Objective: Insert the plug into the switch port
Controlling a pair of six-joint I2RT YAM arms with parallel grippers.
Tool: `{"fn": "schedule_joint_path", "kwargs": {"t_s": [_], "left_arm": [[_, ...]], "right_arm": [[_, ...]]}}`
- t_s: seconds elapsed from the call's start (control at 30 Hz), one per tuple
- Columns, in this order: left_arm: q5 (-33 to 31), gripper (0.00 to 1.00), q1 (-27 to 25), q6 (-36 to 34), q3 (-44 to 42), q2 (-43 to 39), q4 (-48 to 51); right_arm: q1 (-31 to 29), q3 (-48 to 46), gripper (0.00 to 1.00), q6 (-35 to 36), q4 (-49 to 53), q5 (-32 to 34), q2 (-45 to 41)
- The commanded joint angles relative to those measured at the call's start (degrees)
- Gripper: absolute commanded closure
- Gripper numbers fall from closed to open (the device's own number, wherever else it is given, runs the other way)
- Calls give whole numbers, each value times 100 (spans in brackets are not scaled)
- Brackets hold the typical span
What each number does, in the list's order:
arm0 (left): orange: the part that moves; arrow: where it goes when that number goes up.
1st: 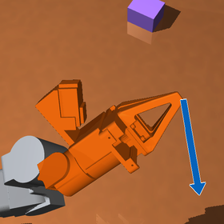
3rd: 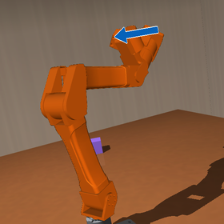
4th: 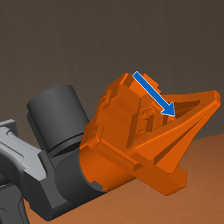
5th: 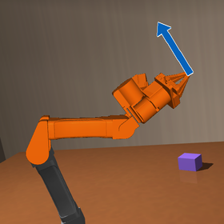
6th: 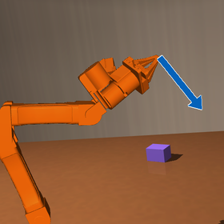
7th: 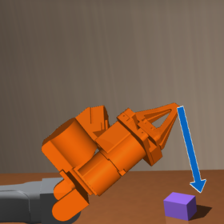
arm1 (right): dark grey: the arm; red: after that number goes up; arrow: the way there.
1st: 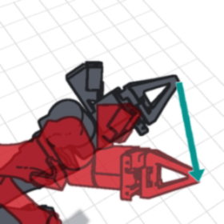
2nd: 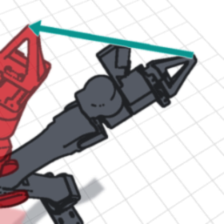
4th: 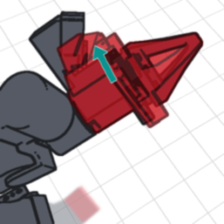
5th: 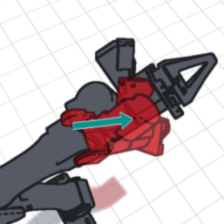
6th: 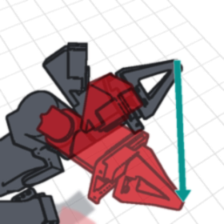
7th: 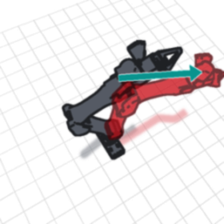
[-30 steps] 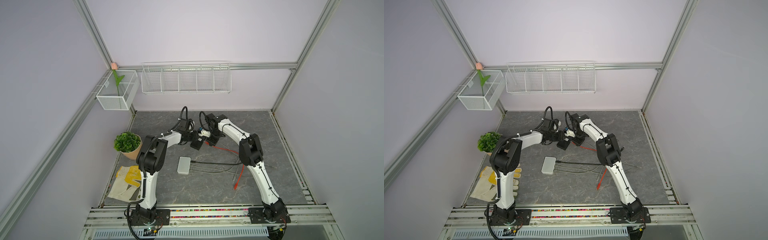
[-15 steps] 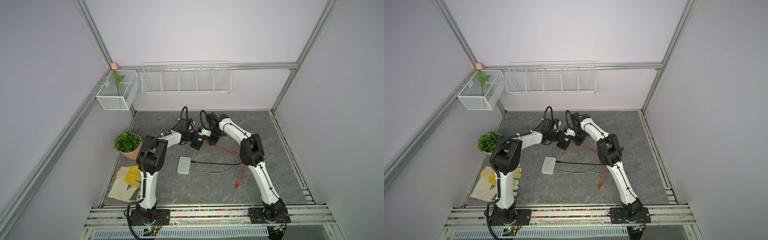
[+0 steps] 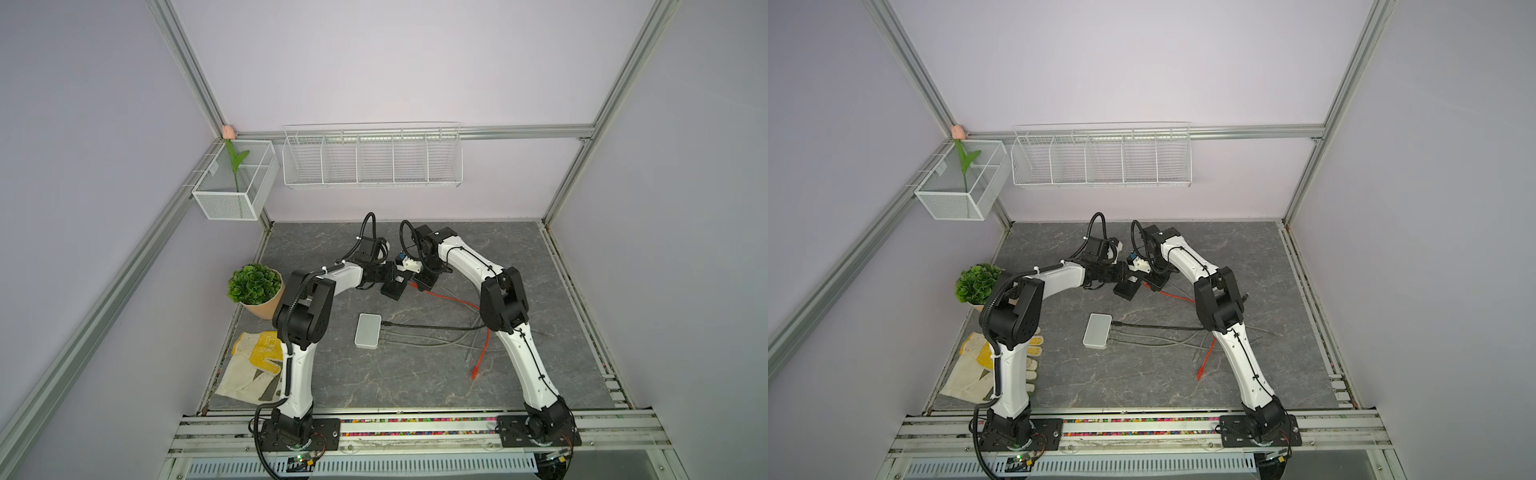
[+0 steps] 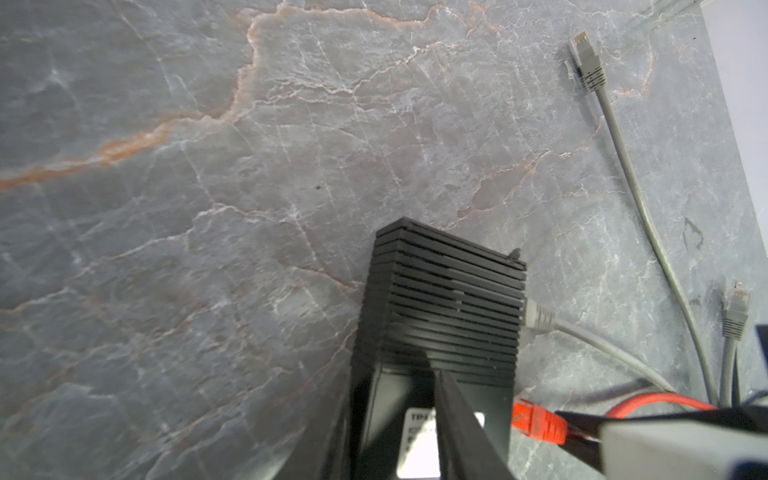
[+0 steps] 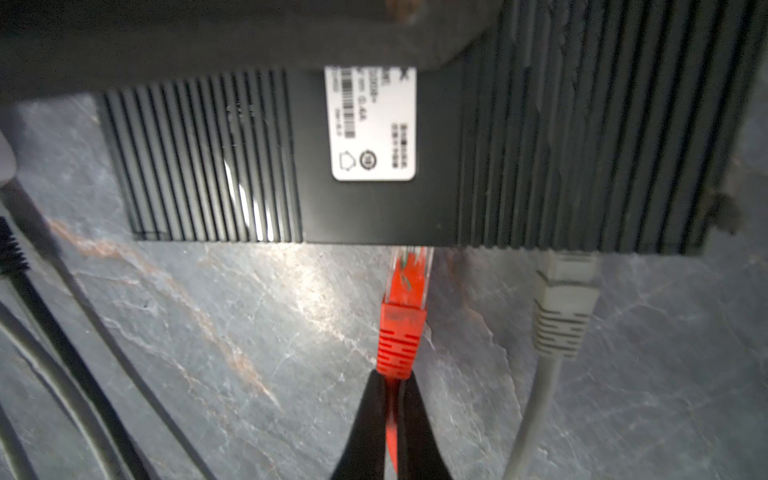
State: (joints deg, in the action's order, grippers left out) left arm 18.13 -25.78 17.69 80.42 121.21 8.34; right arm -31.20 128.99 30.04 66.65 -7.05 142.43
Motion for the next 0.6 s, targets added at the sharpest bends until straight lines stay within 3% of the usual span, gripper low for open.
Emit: {"fn": "schedule_joint_path", "kwargs": {"t_s": [0.0,0.3,0.57], "left_arm": [[331,67,-189,-125,18,284,404],[383,67,-210,-218,-26,287,427],[396,67,-232,-252,-7,316,452]], "right_arm": [[-127,-24,93,112,-444,-296,-39],[26,-54,93,-198,-798,-4,-78],[-182,-373,93,-54,-1012,-192,-222]]}}
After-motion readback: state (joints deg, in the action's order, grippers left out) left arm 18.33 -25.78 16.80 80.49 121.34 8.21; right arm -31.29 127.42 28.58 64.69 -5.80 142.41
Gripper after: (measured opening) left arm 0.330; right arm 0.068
